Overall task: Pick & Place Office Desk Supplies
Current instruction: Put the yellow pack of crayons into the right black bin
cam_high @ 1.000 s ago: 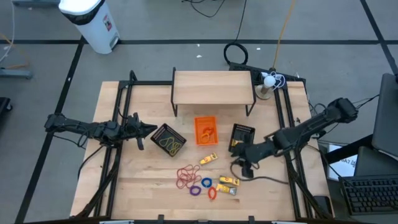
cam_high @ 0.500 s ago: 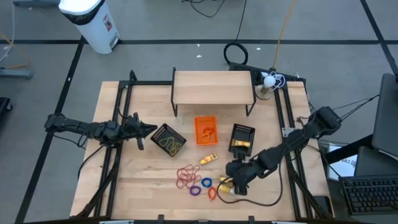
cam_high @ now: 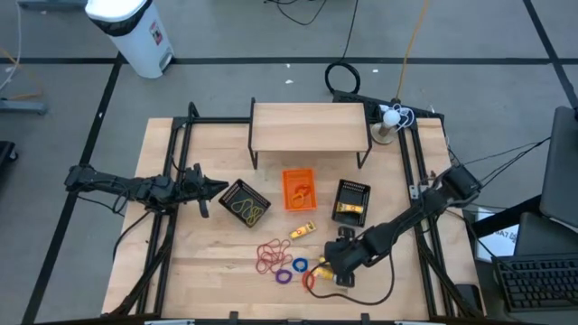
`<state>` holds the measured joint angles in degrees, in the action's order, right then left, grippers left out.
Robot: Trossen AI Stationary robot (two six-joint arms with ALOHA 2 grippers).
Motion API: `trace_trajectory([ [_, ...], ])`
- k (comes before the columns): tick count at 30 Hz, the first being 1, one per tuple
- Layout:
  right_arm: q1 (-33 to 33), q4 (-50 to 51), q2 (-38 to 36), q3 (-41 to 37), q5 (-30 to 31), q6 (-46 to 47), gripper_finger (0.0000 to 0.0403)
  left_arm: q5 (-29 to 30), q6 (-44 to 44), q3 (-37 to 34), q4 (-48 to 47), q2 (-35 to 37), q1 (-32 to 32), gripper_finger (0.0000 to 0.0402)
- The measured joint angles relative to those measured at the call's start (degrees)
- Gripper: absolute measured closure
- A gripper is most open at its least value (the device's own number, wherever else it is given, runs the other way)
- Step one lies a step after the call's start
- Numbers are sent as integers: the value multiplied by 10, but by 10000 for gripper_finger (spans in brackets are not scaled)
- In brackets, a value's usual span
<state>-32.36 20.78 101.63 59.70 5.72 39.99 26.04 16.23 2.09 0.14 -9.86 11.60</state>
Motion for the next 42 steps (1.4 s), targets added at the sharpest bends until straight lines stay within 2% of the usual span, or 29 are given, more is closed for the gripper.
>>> trace_trajectory([
  [9, 1, 16, 9, 1, -20, 12, 236, 0, 0, 0, 0, 0, 0, 380],
  [18, 1, -20, -22, -2, -37, -23, 335, 0, 4, 0, 0, 0, 0, 380],
  [22, 1, -34, -59, -2, -23, -58, 345, 0, 4, 0, 0, 0, 0, 380],
  [29, 6, -47, -164, -2, 24, -136, 299, 0, 5, 0, 0, 0, 0, 380],
  [33, 12, -123, -245, -29, 33, -206, 307, 0, 5, 0, 0, 0, 0, 380],
  [38, 19, -249, -371, -119, 32, -273, 337, 0, 5, 0, 0, 0, 0, 380],
  [42, 23, -324, -484, -212, 40, -289, 337, 0, 5, 0, 0, 0, 0, 380],
])
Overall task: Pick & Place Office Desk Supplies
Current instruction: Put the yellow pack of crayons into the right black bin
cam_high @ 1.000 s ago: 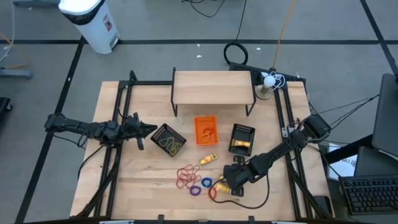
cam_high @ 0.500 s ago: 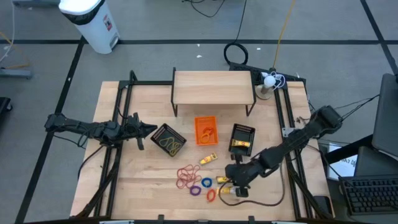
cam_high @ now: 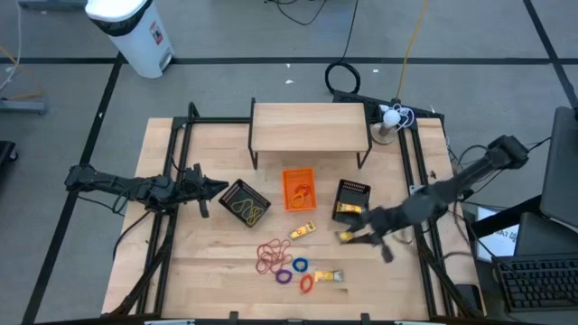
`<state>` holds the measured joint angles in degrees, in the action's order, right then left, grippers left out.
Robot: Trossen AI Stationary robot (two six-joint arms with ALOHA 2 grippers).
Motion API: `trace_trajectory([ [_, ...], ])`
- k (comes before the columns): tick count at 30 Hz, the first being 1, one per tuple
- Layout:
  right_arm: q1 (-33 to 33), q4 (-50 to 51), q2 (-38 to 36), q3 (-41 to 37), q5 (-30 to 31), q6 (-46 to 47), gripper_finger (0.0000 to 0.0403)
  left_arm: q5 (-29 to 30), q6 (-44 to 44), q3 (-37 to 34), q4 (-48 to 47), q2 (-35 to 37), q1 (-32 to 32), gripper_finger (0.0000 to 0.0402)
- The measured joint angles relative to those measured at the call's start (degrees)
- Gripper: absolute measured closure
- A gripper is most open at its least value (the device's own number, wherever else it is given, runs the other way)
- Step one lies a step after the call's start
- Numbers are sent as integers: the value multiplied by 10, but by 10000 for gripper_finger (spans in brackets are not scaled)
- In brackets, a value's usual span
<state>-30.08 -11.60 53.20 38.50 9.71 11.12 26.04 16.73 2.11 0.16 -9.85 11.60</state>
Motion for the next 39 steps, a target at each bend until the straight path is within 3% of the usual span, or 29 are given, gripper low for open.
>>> trace_trajectory([
  [5, 0, -82, -132, -121, 13, -4, 326, 0, 0, 0, 0, 0, 0, 380],
  [12, 0, -172, -289, -273, 61, -14, 342, 0, -1, 0, -1, 0, 0, 380],
  [20, 0, -173, -376, -331, 72, -6, 333, 0, -1, 0, -2, 0, 0, 380],
  [27, 0, -116, -362, -291, 94, 6, 341, 0, -1, 0, -2, 0, 0, 380],
  [36, 20, 240, -186, -66, 246, 87, 342, 0, 0, 0, -2, 0, 0, 380],
  [39, 55, 360, -113, -19, 247, 157, 341, 0, 0, 0, -2, 0, 0, 380],
])
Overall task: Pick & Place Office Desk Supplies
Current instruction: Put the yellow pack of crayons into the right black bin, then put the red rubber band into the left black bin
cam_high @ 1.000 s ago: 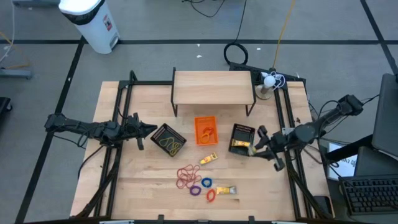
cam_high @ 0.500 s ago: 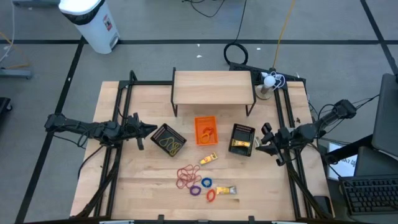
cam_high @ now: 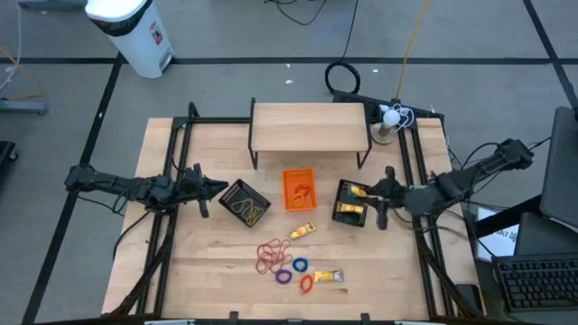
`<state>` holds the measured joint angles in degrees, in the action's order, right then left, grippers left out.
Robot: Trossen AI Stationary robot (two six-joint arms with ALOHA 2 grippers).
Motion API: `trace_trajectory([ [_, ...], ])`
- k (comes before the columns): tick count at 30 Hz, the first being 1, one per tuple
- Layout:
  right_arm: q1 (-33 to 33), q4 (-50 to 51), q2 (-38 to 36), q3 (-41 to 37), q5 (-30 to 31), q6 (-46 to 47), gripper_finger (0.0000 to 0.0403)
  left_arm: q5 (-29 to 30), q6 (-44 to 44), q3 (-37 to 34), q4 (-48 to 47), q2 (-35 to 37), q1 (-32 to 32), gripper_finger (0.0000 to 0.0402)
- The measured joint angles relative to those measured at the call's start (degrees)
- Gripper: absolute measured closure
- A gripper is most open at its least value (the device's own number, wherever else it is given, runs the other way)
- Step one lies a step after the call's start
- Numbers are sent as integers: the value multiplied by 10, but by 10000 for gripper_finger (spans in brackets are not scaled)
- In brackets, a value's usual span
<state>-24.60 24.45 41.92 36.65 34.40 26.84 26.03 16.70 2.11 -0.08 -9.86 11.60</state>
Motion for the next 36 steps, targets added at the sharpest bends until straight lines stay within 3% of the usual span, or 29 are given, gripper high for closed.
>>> trace_trajectory([
  [5, 67, 123, 100, 12, -61, 101, 339, 0, 0, 0, 0, 0, 0, 380],
  [12, 122, 65, 178, 13, -131, 71, 339, 0, 1, 0, 0, 0, 0, 380],
  [18, 154, 88, 213, 13, -152, 69, 339, 0, 3, 0, 1, 0, 0, 380],
  [29, 180, 75, 220, 13, -216, 70, 242, 0, 3, 0, 1, 0, 0, 380],
  [36, 184, 32, 156, 12, -224, 31, 231, 0, 2, 0, 1, 0, 0, 380],
])
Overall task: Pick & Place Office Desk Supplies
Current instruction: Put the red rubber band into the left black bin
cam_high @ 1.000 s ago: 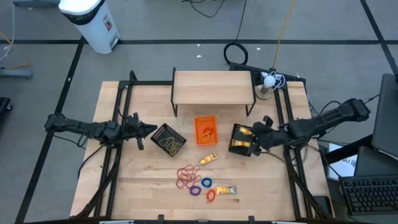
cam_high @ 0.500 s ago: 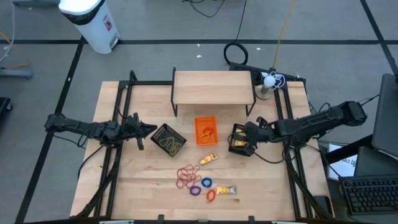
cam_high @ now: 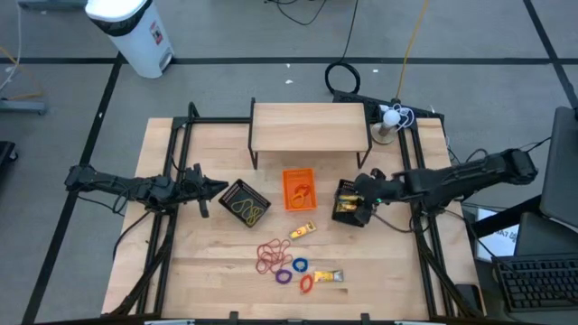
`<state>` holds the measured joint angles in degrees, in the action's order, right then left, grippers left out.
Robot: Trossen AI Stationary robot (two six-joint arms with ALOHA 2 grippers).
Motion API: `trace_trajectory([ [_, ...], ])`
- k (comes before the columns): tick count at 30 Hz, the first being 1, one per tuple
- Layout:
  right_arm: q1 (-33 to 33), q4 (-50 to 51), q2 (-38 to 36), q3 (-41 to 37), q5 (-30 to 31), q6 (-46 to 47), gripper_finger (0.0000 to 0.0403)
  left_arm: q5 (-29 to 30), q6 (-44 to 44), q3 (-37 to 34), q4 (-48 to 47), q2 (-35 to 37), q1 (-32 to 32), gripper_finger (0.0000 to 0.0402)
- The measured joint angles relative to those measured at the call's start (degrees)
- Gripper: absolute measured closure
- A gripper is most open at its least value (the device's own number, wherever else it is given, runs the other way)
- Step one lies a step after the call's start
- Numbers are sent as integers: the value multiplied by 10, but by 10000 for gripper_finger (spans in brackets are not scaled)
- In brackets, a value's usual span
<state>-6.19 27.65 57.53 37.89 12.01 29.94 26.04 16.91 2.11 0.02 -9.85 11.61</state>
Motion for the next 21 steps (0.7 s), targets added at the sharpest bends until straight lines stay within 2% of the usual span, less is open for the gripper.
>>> trace_trajectory([
  [2, -12, -68, -50, -2, 4, -49, 239, 0, 0, 0, 0, 0, 0, 380],
  [5, -50, -296, -132, -45, 15, -154, 262, 0, 11, 0, 0, 0, 0, 380],
  [7, -55, -410, -172, -83, 10, -179, 290, 0, 18, 0, 0, 0, 0, 380],
  [12, -50, -410, -266, -142, -3, -201, 389, 0, 14, 0, 0, 0, 0, 380],
  [15, -50, -456, -327, -179, 0, -204, 391, 0, 13, 0, 0, 0, 0, 380],
  [21, -43, -456, -419, -232, -2, -206, 400, 0, 1, 0, 1, 0, 0, 380],
])
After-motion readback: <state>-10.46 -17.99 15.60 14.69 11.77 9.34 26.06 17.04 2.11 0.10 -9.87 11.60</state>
